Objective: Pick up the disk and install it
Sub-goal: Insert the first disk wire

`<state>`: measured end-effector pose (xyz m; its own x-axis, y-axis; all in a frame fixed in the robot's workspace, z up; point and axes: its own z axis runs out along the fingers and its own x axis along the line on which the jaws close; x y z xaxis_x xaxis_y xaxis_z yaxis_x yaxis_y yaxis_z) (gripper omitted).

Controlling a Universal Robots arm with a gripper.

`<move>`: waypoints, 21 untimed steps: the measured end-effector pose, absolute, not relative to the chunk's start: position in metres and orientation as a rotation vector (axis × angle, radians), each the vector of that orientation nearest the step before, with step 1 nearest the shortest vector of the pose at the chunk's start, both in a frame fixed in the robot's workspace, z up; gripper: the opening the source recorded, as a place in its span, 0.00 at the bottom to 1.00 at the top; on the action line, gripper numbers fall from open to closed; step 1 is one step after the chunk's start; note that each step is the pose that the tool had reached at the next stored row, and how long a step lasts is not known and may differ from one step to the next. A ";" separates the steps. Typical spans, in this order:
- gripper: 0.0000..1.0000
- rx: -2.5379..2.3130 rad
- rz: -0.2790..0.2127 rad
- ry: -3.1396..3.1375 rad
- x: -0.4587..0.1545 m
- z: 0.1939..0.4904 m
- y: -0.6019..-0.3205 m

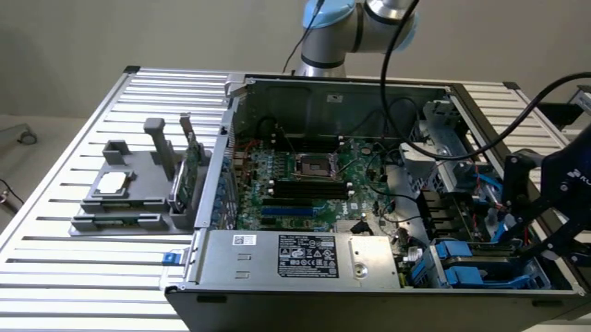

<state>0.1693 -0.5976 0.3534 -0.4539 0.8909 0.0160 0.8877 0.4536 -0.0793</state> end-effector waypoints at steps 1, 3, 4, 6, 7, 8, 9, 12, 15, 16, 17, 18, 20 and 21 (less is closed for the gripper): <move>0.31 -1.617 0.092 -2.627 0.170 0.353 -0.598; 0.31 -1.627 0.091 -2.621 0.171 0.353 -0.598; 0.31 -1.631 0.091 -2.618 0.171 0.353 -0.598; 0.31 -1.639 0.091 -2.613 0.172 0.353 -0.598; 0.31 -1.643 0.091 -2.610 0.173 0.353 -0.599; 0.31 -1.648 0.090 -2.607 0.173 0.353 -0.599; 0.31 -1.652 0.090 -2.604 0.174 0.353 -0.599; 0.31 -1.670 0.090 -2.593 0.174 0.353 -0.600; 0.31 -1.696 0.089 -2.575 0.174 0.353 -0.601; 0.31 -1.707 0.088 -2.567 0.174 0.353 -0.601; 0.31 -1.716 0.088 -2.561 0.174 0.353 -0.601; 0.31 -1.725 0.088 -2.555 0.174 0.353 -0.602; 0.31 -1.742 0.087 -2.543 0.174 0.353 -0.603; 0.31 -1.749 0.087 -2.538 0.174 0.353 -0.603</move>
<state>0.1743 -0.6033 0.3531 -0.3551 0.9347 0.0159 0.9314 0.3552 -0.0794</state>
